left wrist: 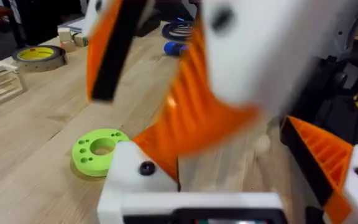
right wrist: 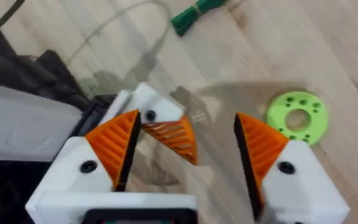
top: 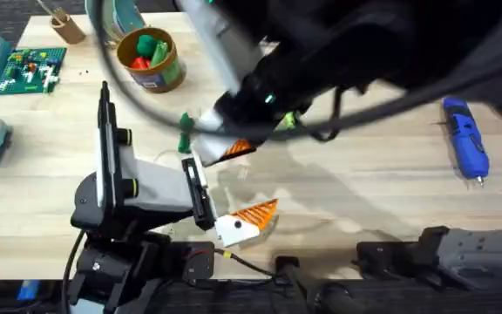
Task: Pick up the gripper from the table and insert it into the empty holder that is missing its gripper. Then pick up a screw, insert it into the mounting hole, and use the screwdriver to tighten it. Finally, clean up the table by picking up the vegetable and placing it into the bucket.
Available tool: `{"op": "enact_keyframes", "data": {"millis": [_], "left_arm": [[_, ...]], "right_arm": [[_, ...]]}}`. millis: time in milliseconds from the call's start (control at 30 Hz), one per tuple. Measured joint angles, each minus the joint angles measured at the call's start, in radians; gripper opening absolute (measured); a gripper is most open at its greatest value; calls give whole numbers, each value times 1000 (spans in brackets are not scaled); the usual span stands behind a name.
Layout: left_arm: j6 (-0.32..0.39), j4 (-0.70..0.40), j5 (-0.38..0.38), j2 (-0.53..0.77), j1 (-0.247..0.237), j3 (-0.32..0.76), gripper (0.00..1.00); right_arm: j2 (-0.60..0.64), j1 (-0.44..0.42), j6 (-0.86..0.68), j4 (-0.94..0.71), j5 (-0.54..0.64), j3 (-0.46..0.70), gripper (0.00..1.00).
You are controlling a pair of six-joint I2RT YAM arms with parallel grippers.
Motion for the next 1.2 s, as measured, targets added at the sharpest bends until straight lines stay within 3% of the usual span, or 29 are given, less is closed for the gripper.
{"op": "enact_keyframes", "data": {"millis": [200,267,333,467,500,533,833,967,1100,1200], "left_arm": [[0,0,0,0,0,0,996],[0,0,0,0,0,0,951],[1,0,0,0,0,0,800],[3,0,0,0,0,0,182],[5,0,0,0,0,0,62],[8,0,0,0,0,0,17],[10,0,-1,0,0,0,6],[10,0,-1,0,0,0,6],[10,0,-1,0,0,0,6],[10,0,-1,0,0,0,6]], "right_arm": [[-85,-133,4,0,1,0,890],[-102,-172,4,0,3,0,890],[-112,-205,4,0,4,0,890],[-116,-257,5,-1,4,0,892],[-116,-268,5,-1,4,0,892],[-116,-283,5,-1,4,0,891],[-116,-425,3,-53,12,0,894],[-116,-492,1,-108,95,0,894],[-117,-617,-5,-191,171,0,894],[-117,-760,-10,-256,183,0,894]]}}
